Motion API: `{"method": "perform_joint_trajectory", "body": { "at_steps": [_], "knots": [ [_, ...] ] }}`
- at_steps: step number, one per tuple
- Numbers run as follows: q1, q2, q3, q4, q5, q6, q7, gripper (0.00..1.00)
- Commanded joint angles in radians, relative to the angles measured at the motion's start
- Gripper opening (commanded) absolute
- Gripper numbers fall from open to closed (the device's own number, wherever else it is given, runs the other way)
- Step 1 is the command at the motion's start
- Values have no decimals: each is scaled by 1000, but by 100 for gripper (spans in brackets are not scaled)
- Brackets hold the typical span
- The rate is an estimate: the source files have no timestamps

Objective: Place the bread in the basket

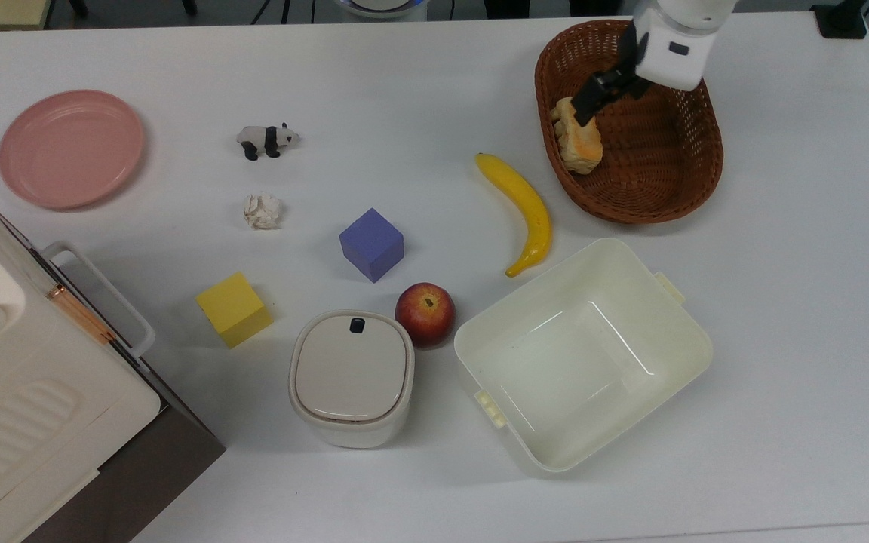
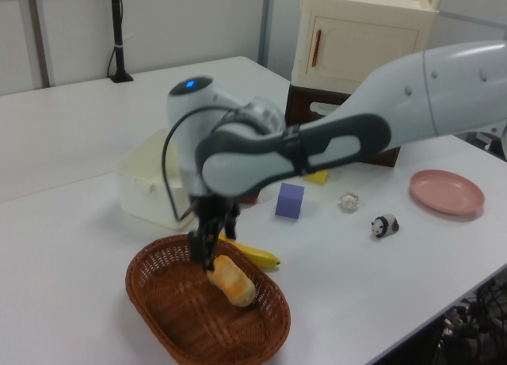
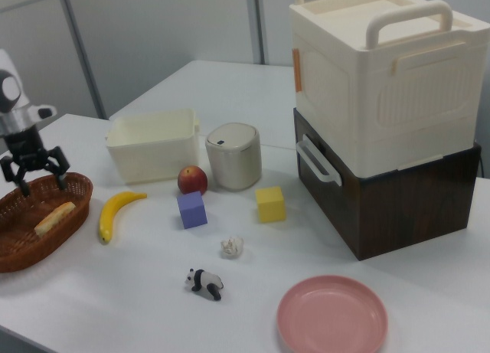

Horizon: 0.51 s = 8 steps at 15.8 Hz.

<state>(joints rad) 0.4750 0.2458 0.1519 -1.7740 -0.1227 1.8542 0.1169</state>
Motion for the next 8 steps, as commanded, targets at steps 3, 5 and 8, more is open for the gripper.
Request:
{"method": "perform_joint_trajectory", "body": {
  "at_steps": [3,5,8],
  "knots": [
    [-237,-187,-9,-7,-5,-101,38,100],
    [-297,-226,-41,-5,-2,-95,38,100],
    [-305,-263,-132,-5,8,-122,43,100]
  ]
}}
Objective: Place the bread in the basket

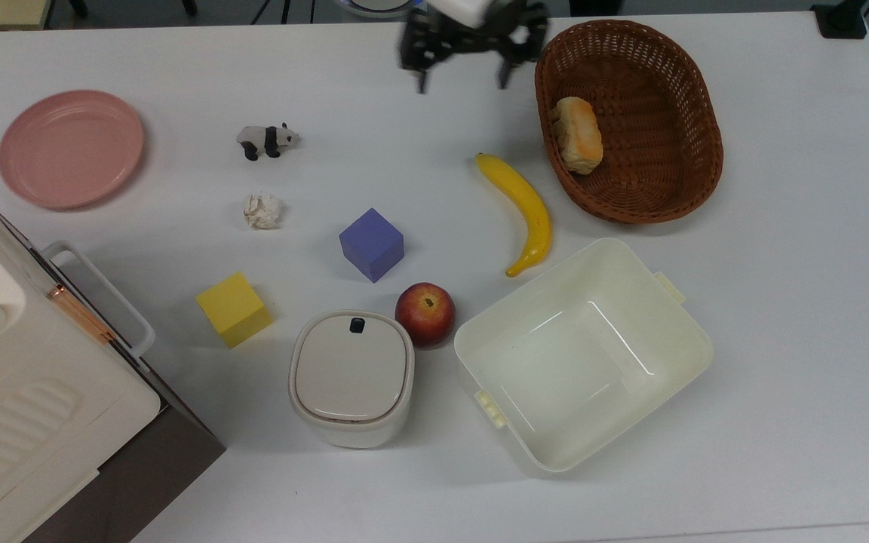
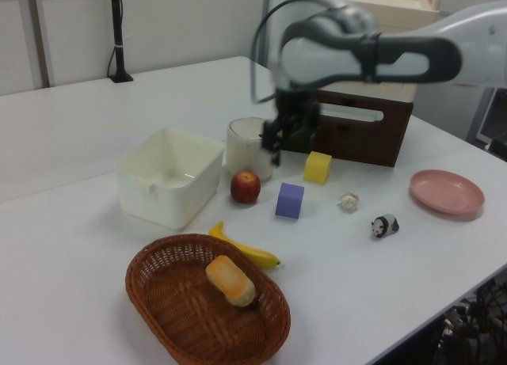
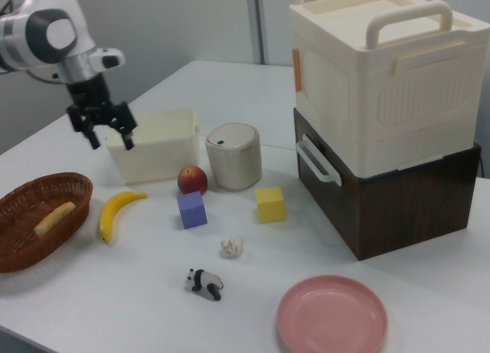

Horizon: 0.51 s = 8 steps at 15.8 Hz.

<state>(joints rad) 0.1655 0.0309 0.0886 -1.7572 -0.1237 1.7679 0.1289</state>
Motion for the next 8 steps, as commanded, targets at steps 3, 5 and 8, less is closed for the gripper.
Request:
{"method": "perform_joint_trajectory", "body": {
  "at_steps": [3,5,8],
  "knots": [
    [-46,-54,-96,4,15,-77,31,100],
    [-86,-65,-113,8,68,-79,29,100],
    [-90,-71,-164,11,145,-77,18,100]
  ]
}}
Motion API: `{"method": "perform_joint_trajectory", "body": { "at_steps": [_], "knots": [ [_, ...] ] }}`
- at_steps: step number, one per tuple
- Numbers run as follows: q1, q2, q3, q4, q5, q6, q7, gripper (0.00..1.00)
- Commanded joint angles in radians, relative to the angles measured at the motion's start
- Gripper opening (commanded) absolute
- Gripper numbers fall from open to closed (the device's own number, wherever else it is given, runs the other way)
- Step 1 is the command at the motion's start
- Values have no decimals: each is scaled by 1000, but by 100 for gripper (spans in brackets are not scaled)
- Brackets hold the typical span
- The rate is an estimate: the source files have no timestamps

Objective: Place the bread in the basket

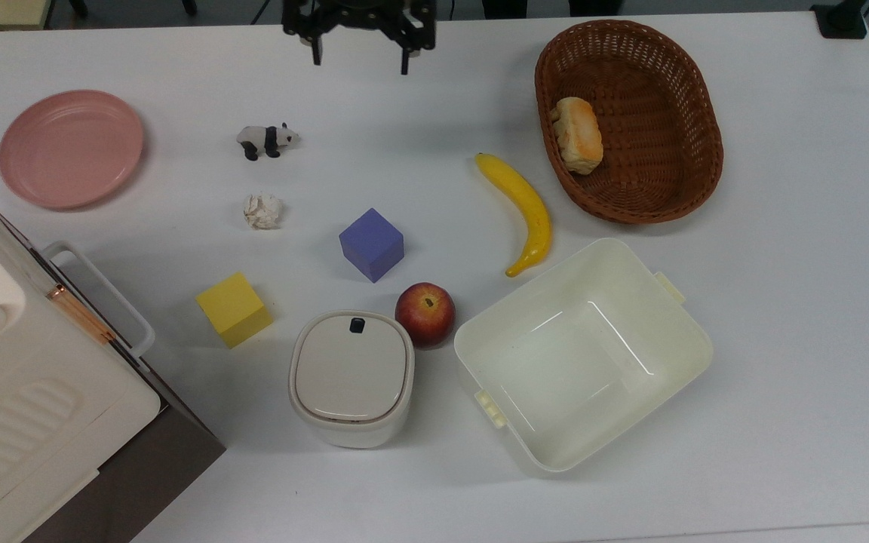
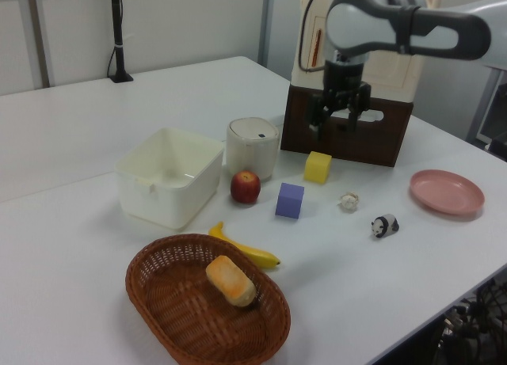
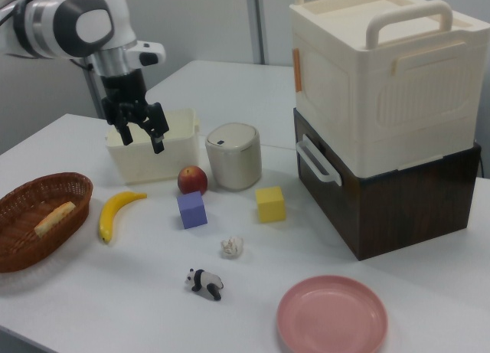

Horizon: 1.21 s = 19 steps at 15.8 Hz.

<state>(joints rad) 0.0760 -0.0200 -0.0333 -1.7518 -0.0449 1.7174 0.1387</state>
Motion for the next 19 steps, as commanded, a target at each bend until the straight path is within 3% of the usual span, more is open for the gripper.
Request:
{"method": "perform_joint_trajectory", "body": {
  "at_steps": [1,7,19],
  "knots": [
    [-2,-15,-43,5,68,-28,10,100],
    [-61,-9,-46,46,99,-62,-94,100],
    [-45,18,-46,66,51,-65,-105,100]
  ]
}}
